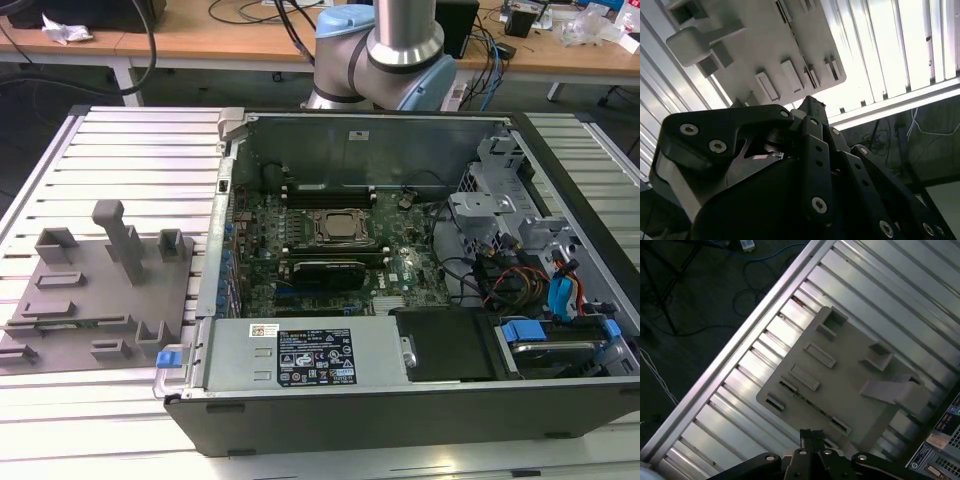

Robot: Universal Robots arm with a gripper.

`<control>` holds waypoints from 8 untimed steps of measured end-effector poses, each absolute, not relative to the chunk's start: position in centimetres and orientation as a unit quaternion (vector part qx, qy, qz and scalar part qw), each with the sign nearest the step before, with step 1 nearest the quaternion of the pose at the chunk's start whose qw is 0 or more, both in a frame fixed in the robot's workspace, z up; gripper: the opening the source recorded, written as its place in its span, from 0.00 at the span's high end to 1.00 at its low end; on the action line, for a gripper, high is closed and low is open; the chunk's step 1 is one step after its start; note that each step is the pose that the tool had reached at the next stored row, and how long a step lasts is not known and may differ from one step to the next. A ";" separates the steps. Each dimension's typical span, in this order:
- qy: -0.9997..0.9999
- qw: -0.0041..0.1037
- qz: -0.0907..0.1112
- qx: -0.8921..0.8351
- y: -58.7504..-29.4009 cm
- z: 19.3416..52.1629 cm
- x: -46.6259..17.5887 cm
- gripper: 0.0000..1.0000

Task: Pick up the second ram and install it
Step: 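Pick up the second ram and move it above second insertion slot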

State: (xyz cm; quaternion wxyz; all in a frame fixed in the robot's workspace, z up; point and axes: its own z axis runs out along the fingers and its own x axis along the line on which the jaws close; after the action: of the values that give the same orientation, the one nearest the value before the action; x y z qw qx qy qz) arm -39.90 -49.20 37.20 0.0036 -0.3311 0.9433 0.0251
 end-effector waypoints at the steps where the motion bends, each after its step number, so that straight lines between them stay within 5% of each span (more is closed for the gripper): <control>1: 0.941 0.003 0.025 -0.338 -49.2 37.2 -39.9 0.89; 8: 0.920 0.002 0.025 -0.391 -49.2 37.2 -39.9 0.89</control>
State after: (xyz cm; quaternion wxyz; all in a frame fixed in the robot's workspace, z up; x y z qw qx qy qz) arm -39.89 -49.20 37.20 0.0019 -0.3908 0.9201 0.0253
